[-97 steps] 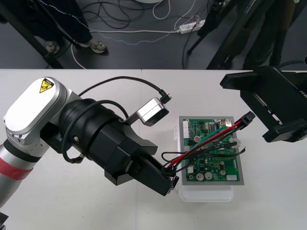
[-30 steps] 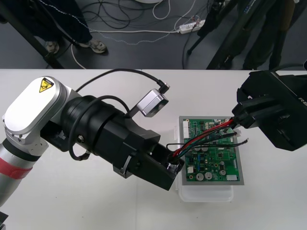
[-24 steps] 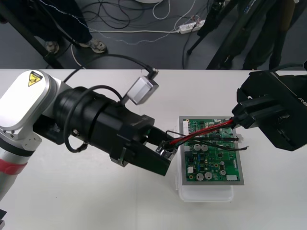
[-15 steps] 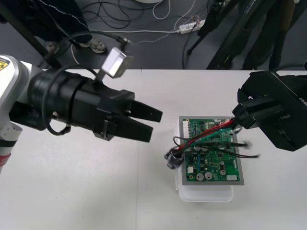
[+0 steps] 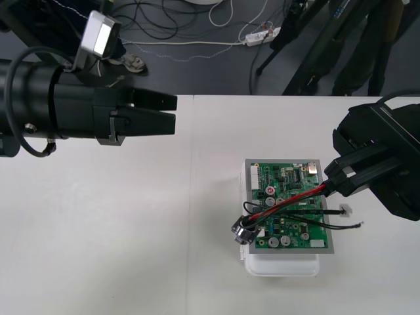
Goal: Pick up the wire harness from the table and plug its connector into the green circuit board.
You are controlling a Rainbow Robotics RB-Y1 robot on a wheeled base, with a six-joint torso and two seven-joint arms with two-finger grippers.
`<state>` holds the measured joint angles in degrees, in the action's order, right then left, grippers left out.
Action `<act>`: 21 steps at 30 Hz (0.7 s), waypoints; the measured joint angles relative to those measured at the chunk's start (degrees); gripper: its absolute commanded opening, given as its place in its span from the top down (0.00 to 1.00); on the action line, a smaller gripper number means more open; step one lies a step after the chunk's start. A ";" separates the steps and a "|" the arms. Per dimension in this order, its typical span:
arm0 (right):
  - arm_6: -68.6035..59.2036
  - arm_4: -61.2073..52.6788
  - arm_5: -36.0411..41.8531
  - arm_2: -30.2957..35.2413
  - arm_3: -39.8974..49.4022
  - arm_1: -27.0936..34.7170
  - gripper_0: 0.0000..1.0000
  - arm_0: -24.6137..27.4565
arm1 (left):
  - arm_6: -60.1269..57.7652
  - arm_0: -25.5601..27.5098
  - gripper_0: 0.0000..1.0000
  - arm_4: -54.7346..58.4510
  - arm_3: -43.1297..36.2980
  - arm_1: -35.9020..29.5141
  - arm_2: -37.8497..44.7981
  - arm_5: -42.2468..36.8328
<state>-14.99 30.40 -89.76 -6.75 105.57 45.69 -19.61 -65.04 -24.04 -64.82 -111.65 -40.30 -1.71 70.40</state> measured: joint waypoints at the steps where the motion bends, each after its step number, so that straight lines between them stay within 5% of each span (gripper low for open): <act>1: 0.00 0.49 0.00 0.00 0.01 0.03 1.00 0.00 | 0.00 0.62 0.00 -0.05 -1.41 -0.57 0.15 -1.75; 14: 0.00 2.89 9.24 0.01 2.69 0.16 1.00 0.13 | 0.02 10.54 0.00 -4.31 -15.61 -2.38 0.23 -17.91; 21: 0.01 2.90 14.08 0.01 3.76 0.17 1.00 0.20 | 0.04 13.91 0.00 -12.28 -21.17 1.87 0.24 -20.50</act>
<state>-14.98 33.30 -75.68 -6.74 109.33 45.86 -19.40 -65.00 -10.13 -77.10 -132.82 -38.43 -1.47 49.90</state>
